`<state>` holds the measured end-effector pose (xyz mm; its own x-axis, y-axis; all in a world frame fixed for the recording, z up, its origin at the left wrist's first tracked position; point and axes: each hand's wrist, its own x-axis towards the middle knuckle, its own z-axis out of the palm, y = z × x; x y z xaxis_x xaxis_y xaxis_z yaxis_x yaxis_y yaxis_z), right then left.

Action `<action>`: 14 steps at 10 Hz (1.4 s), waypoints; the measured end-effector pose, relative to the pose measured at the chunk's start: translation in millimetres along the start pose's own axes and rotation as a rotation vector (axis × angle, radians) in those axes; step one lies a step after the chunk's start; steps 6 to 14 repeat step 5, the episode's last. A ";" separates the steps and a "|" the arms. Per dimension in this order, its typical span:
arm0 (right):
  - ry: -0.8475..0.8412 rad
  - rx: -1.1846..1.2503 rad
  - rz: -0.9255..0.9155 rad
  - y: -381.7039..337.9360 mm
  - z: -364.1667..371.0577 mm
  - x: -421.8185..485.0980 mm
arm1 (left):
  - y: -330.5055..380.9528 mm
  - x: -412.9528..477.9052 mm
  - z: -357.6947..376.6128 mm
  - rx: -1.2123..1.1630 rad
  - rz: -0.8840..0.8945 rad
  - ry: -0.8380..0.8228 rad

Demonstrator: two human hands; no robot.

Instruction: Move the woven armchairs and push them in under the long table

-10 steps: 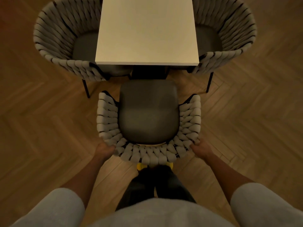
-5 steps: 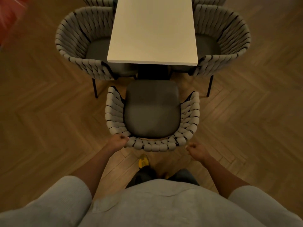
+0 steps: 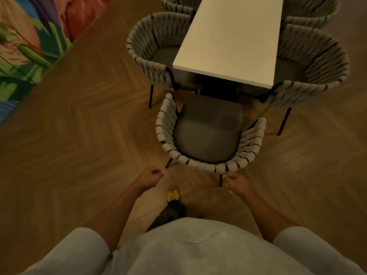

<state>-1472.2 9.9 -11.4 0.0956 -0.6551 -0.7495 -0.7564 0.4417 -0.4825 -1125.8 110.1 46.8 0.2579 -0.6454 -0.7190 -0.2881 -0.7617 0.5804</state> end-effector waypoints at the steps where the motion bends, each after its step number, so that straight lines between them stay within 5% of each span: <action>1: -0.044 -0.026 -0.057 -26.0 29.4 5.2 | -24.5 -2.7 -33.0 -0.036 -0.038 0.074; 3: -0.077 -0.190 -0.132 -93.1 98.9 77.6 | -74.1 5.3 -107.8 -0.211 -0.073 0.176; 5: -0.162 -0.307 -0.233 -242.2 193.7 83.2 | -149.6 17.1 -222.5 -0.321 -0.126 0.314; 14: -0.162 -0.307 -0.233 -242.2 193.7 83.2 | -149.6 17.1 -222.5 -0.321 -0.126 0.314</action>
